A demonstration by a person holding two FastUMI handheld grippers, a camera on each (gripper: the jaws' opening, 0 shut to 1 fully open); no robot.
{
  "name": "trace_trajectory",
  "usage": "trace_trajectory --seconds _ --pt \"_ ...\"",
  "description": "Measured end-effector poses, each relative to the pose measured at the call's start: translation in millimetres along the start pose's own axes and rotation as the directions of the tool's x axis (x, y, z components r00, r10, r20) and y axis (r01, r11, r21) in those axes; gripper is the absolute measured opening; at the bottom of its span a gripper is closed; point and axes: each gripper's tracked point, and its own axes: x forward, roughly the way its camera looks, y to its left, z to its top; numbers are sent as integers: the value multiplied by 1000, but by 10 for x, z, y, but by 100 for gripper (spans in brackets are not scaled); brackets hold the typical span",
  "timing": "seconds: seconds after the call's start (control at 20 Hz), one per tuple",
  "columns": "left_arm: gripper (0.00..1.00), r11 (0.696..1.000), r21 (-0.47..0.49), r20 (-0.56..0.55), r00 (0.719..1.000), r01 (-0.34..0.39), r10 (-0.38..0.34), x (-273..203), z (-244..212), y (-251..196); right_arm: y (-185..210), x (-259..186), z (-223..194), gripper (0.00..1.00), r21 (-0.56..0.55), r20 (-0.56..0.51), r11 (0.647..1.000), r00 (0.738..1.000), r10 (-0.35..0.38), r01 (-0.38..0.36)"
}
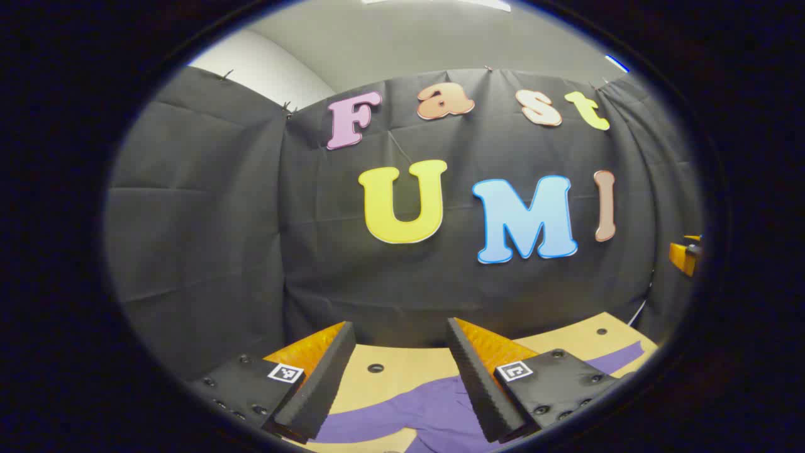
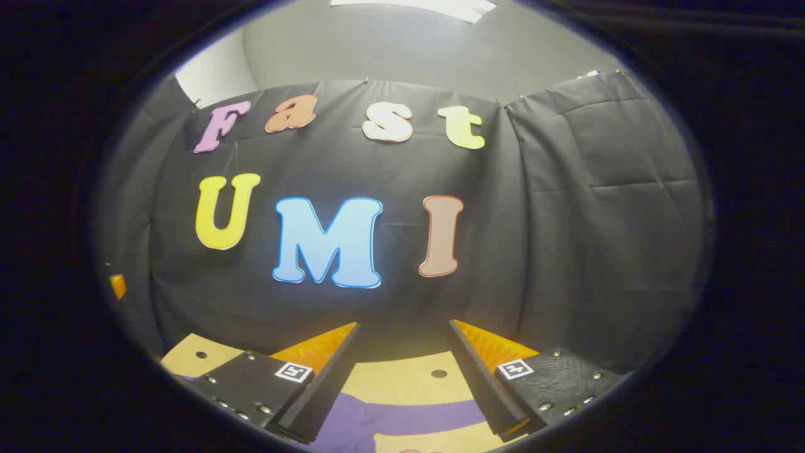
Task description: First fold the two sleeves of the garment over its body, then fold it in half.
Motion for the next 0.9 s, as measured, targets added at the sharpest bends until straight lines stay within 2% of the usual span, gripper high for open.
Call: trace_trajectory --seconds 0.15,0.35,0.65,0.9 --pt "93 1000 11 -4 1000 -5 5 108 -11 -56 -88 121 -150 89 21 -53 1000 999 -4 6" --pt "94 997 -76 -27 999 33 -35 199 -175 -161 -231 219 -198 92 14 -67 999 997 -38 39" --pt "93 999 -40 -35 999 -8 6 279 -247 5 -221 248 -223 92 -15 -75 999 996 -42 41" --pt "93 996 -90 -64 998 -21 15 291 -331 50 -201 268 -316 92 -31 -101 999 995 -27 24"
